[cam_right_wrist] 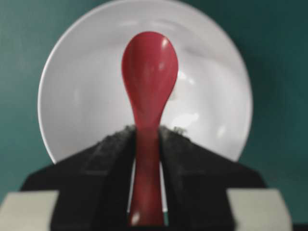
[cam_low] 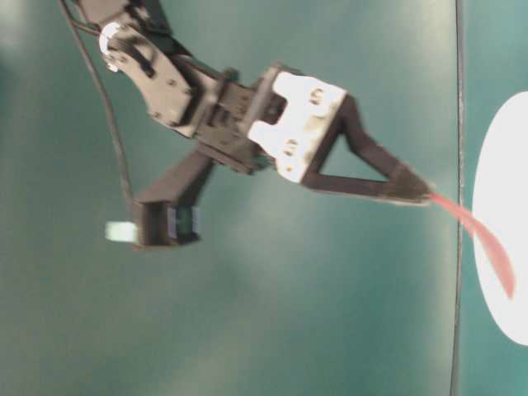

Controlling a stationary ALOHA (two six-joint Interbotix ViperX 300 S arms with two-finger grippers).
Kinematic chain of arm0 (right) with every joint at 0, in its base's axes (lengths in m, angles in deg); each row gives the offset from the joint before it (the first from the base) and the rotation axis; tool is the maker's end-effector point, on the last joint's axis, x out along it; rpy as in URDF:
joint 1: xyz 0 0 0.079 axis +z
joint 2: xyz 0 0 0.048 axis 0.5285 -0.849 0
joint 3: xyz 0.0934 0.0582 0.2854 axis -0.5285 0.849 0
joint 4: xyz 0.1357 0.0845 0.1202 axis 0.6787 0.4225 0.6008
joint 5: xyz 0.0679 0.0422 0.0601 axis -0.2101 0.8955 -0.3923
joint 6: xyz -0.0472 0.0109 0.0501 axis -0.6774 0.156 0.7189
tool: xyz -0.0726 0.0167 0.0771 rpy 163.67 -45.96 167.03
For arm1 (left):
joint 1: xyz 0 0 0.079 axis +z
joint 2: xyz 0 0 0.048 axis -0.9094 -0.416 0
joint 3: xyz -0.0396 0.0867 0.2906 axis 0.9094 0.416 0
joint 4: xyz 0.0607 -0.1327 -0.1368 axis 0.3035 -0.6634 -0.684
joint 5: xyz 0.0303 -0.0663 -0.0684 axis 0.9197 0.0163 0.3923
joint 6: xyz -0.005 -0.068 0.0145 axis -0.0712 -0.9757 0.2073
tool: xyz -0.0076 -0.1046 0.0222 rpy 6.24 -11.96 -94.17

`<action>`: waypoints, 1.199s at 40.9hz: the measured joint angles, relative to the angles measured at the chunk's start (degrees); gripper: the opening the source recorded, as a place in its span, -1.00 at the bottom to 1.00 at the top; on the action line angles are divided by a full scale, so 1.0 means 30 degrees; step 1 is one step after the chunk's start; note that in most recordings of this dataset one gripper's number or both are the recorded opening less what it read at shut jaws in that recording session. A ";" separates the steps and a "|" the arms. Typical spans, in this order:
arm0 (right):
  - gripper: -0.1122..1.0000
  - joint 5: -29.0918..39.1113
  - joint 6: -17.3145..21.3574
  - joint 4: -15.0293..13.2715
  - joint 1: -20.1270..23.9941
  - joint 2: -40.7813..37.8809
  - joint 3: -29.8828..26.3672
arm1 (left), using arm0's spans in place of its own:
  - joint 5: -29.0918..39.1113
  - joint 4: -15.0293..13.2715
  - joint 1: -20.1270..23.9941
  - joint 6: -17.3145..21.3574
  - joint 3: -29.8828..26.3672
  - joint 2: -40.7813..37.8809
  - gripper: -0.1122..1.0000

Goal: Scoop the yellow hexagonal prism block from the bowl with a spoon using the right arm.

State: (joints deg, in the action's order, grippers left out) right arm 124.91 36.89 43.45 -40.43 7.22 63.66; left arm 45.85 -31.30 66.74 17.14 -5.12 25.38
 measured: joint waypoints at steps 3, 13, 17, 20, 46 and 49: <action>-0.38 0.0029 0.0029 -0.0264 0.0000 0.0439 -0.0029 | 0.0029 0.0000 0.0000 0.0000 0.0000 0.0000 -0.81; -0.38 0.1143 0.0088 -0.0439 0.0000 0.1641 0.0176 | 0.0029 0.0000 0.0000 0.0000 0.0000 0.0000 -0.81; -0.38 0.1699 0.0088 -0.0498 0.0000 0.1787 0.0410 | 0.0029 0.0000 0.0029 0.0000 0.0000 0.0000 -0.81; -0.38 0.2080 0.0088 -0.0557 -0.0029 0.1875 0.0615 | 0.0000 0.0000 0.0000 0.0000 0.0000 0.0000 -0.81; -0.38 0.3105 0.0498 -0.1318 -0.0029 0.2197 0.1904 | 0.0029 0.0000 0.0000 0.0000 0.0000 0.0000 -0.81; -0.38 0.3105 0.0791 -0.1318 -0.0029 0.1992 0.1934 | 0.0029 0.0000 0.0000 0.0000 0.0000 0.0000 -0.81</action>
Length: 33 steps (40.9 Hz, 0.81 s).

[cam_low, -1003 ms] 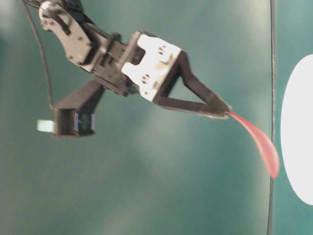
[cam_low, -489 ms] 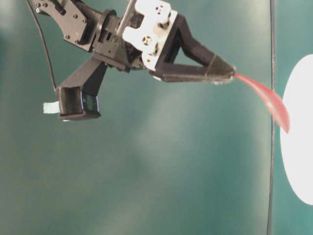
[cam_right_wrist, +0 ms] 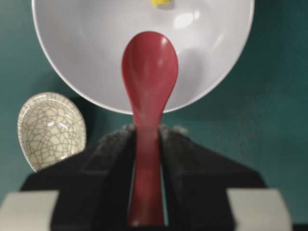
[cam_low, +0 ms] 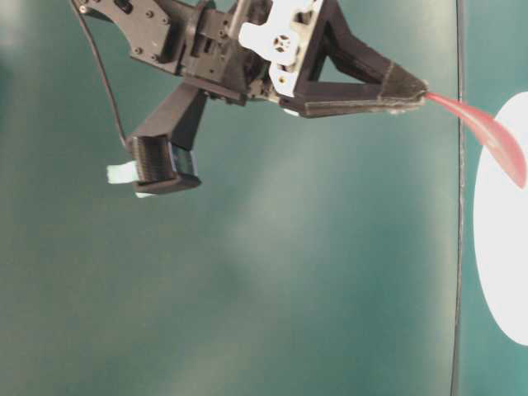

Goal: Scoop the yellow hexagonal prism block from the bowl with a spoon using the right arm.

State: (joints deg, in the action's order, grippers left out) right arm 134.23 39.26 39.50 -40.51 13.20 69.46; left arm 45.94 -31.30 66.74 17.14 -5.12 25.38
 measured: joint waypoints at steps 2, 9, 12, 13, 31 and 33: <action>-0.38 -0.0029 0.0146 0.0000 0.0000 -0.0205 0.0000 | -0.0029 0.0000 0.0000 0.0000 0.0000 0.0000 -0.81; -0.38 -0.0205 0.0264 -0.0029 0.0000 -0.1025 -0.0029 | 0.0000 0.0000 0.0000 0.0000 0.0000 0.0000 -0.81; -0.38 -0.0322 0.0264 -0.0029 0.0000 -0.1172 -0.0059 | 0.0000 0.0000 0.0000 0.0000 0.0000 0.0000 -0.81; -0.38 -0.0381 0.0264 -0.0029 0.0029 -0.1260 -0.0059 | 0.0000 0.0000 0.0000 0.0000 0.0000 0.0000 -0.81; -0.38 -0.1523 0.0293 -0.0029 0.0000 -0.2256 -0.0146 | 0.0000 0.0000 0.0000 0.0000 0.0000 0.0000 -0.81; -0.38 -0.1670 0.0293 -0.0029 0.0029 -0.2344 -0.0234 | -0.0029 0.0000 0.0000 0.0000 0.0000 0.0029 -0.81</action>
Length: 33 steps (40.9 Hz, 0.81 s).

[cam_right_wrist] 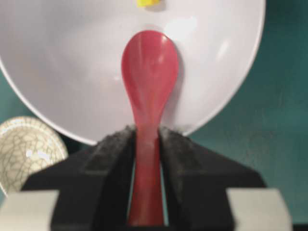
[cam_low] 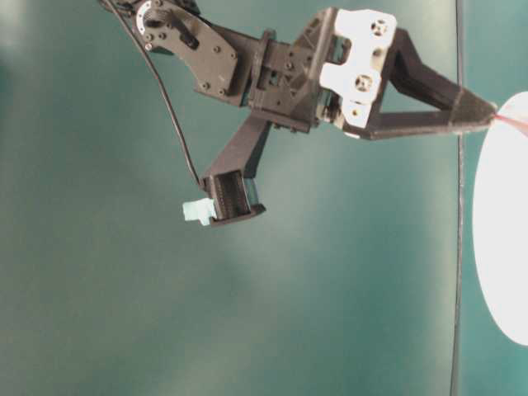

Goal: Scoop the yellow hexagonal prism block from the bowl with a spoon using the right arm.

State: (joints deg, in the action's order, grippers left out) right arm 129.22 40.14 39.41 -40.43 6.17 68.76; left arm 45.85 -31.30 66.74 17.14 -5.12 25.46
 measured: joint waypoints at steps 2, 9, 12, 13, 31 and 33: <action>-0.38 -0.0146 0.0000 0.0000 -0.0029 -0.0088 -0.0088 | 0.0029 0.0000 0.0000 0.0000 0.0000 -0.0029 -0.81; -0.38 -0.0498 0.0000 0.0000 0.0000 -0.0439 -0.0381 | 0.0029 0.0000 0.0000 0.0000 0.0000 0.0000 -0.81; -0.38 -0.0674 0.0000 0.0000 0.0000 -0.0557 -0.0410 | 0.0029 0.0000 0.0000 0.0000 0.0000 0.0000 -0.81; -0.38 -0.0762 0.0000 0.0000 0.0000 -0.0615 -0.0439 | 0.0029 0.0000 0.0000 0.0000 0.0000 0.0000 -0.81; -0.38 -0.1875 0.0000 0.0000 0.0029 -0.0732 -0.0527 | 0.0029 0.0000 0.0000 0.0000 0.0000 -0.0029 -0.81; -0.38 -0.2021 0.0000 0.0000 0.0029 -0.0732 -0.0527 | 0.0029 0.0000 0.0000 0.0000 0.0000 0.0000 -0.81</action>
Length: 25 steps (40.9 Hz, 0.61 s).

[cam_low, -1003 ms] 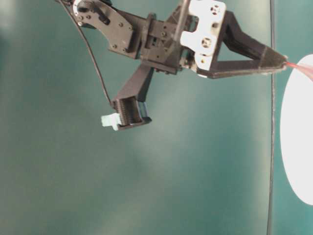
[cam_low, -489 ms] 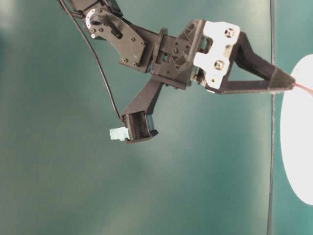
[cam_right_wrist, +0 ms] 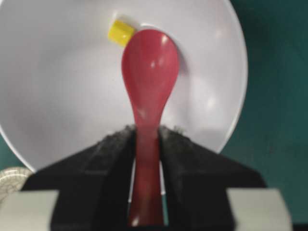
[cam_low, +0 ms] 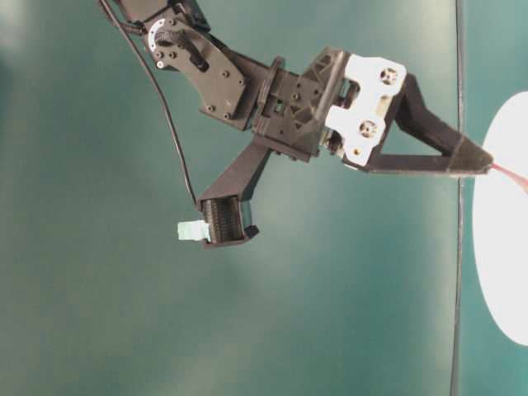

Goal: Scoop the yellow hexagonal prism block from the bowl with a spoon using the right arm.

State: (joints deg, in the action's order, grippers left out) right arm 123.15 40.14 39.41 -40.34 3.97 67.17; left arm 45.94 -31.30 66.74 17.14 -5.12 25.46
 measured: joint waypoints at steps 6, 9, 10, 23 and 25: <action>-0.38 -0.0498 0.0000 0.0029 0.0000 0.0000 -0.0029 | 0.0000 0.0000 0.0000 0.0000 0.0000 -0.0029 -0.81; -0.38 -0.0703 0.0000 0.0029 0.0000 0.0000 -0.0205 | 0.0000 0.0000 0.0000 0.0000 0.0000 0.0000 -0.81; -0.38 -0.0703 -0.0029 0.0000 0.0000 0.0000 -0.0322 | 0.0000 0.0000 0.0000 0.0000 0.0000 -0.0029 -0.81; -0.38 0.0410 -0.0029 0.0000 0.0000 0.0498 -0.1465 | 0.0000 0.0000 0.0000 0.0000 0.0000 0.0000 -0.81; -0.38 0.0732 -0.0029 0.0029 -0.0029 0.0791 -0.1465 | -0.0029 0.0000 0.0000 0.0000 0.0000 -0.0029 -0.81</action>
State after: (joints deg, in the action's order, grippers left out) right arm 125.35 40.05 39.50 -40.43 6.34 62.78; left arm 45.85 -31.30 66.74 17.14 -5.12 25.38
